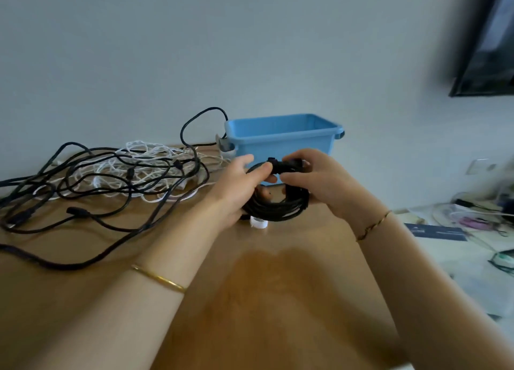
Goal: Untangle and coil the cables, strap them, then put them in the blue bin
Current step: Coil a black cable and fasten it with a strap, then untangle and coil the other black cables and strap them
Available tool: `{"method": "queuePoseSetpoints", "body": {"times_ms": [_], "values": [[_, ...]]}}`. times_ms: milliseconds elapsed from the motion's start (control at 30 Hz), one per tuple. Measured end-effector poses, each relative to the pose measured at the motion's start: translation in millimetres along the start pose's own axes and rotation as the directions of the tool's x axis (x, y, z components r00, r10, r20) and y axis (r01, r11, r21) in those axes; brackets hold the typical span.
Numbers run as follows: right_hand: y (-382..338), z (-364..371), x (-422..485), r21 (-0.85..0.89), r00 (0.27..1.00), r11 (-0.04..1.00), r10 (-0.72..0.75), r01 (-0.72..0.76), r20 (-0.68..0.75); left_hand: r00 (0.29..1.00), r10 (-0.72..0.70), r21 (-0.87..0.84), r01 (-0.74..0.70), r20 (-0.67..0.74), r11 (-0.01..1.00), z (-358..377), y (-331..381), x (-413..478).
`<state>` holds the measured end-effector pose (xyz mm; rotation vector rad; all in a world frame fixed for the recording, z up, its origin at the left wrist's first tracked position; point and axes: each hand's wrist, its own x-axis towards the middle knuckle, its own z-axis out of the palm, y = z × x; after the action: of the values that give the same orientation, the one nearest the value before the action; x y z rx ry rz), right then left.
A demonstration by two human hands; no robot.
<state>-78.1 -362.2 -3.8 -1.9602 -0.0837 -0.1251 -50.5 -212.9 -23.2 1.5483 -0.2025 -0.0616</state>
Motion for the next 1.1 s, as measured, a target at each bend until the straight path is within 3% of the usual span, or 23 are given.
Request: {"method": "queuePoseSetpoints", "body": {"times_ms": [67,133,267,400,500,633,700,800,900,967,1033,1100], "values": [[4.1,-9.6,5.4,0.016,0.997,1.000,0.023,-0.022,-0.067,0.997,-0.052,0.053,0.050,0.049,0.997,5.8,-1.3,4.5],[9.7,-20.6,11.6,0.018,0.990,0.998,0.065,-0.063,-0.127,1.000,-0.011,0.215,0.008,0.010,0.977,4.1,0.0,5.1],[28.0,-33.1,29.6,-0.150,0.971,0.972,0.150,-0.179,-0.185,0.965,0.152,0.321,-0.078,-0.212,0.944,-13.5,4.1,1.7],[49.5,-25.1,50.5,-0.164,0.937,0.937,0.272,-0.310,-0.220,0.914,0.204,0.406,-0.048,-0.352,0.913,-43.5,-2.0,0.7],[60.7,-16.0,60.7,-0.369,0.946,0.895,0.146,-0.251,-0.289,0.881,0.241,0.523,0.008,-0.407,0.852,-70.9,-7.3,-2.1],[51.4,-8.4,53.9,-0.592,0.935,0.768,0.022,-0.243,-0.355,0.863,0.272,0.733,0.152,-0.425,0.663,-111.4,-11.6,-10.8],[35.1,7.0,46.4,-0.713,0.913,0.663,-0.107,-0.230,-0.394,0.888,0.180,0.819,0.289,-0.422,0.495,-128.7,-13.9,-19.6],[3.0,47.9,32.4,-0.811,0.912,0.585,-0.336,0.007,-0.235,0.915,-0.005,0.868,0.384,-0.403,0.315,-143.8,-20.7,-31.8],[-20.8,92.5,26.2,-0.666,0.938,0.706,-0.345,0.241,-0.026,0.938,-0.020,0.889,0.336,-0.347,0.311,-148.9,-30.1,-38.4],[-31.2,118.2,28.9,-0.511,0.950,0.808,-0.307,0.294,0.061,0.941,0.040,0.876,0.297,-0.337,0.380,-151.3,-33.0,-39.5],[-39.0,141.0,33.0,-0.366,0.964,0.893,-0.227,0.262,0.137,0.916,0.118,0.792,0.261,-0.384,0.551,-158.1,-32.5,-39.3],[-44.0,159.5,35.7,-0.167,0.978,0.979,-0.085,0.118,0.192,0.885,0.175,0.646,0.168,-0.431,0.744,-164.8,-26.8,-40.8]]}}
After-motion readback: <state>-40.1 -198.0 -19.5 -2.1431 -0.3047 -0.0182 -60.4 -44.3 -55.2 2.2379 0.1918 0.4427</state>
